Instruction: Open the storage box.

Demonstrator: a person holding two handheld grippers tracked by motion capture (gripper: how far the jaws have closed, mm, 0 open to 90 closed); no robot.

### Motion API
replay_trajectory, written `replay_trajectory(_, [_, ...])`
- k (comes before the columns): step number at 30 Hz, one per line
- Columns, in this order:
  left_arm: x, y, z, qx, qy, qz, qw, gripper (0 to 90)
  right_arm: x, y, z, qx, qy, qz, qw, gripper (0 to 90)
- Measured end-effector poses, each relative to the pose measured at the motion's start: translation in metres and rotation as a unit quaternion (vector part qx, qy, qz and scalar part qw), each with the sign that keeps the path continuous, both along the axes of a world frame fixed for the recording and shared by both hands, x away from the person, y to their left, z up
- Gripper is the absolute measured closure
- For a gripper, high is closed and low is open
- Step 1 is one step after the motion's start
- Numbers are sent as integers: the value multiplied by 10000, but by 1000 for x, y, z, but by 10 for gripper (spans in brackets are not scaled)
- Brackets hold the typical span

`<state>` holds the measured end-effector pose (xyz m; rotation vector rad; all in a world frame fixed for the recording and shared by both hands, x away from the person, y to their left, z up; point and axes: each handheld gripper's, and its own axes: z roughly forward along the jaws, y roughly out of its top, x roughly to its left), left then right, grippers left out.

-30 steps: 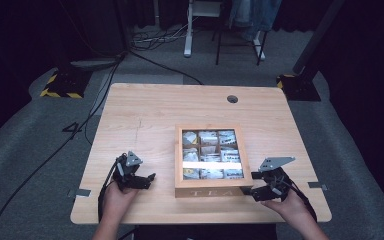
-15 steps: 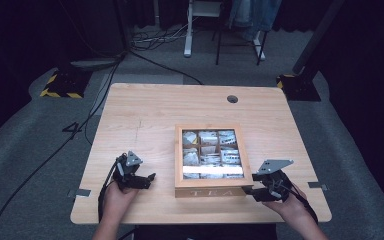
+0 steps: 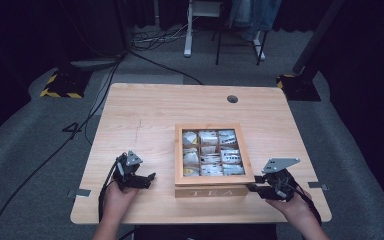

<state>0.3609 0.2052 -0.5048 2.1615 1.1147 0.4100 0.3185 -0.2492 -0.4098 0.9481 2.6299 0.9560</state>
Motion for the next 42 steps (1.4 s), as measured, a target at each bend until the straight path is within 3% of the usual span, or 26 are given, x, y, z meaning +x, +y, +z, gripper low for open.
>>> replay_trajectory(14, [0, 0, 0, 1, 0, 6, 10000, 94, 0, -13, 23, 753, -172, -140, 9969, 747])
replay_trajectory(26, [0, 0, 0, 6, 1, 4, 10000, 94, 5, -16, 35, 1062, -335, -217, 9935, 801])
replay_trajectory(31, [0, 0, 0, -12, 4, 16, 10000, 98, 9, -18, 41, 1278, -407, -281, 9906, 810])
replay_trajectory(42, [0, 0, 0, -10, 4, 18, 10000, 98, 19, -14, 53, 1408, -620, -344, 9875, 823])
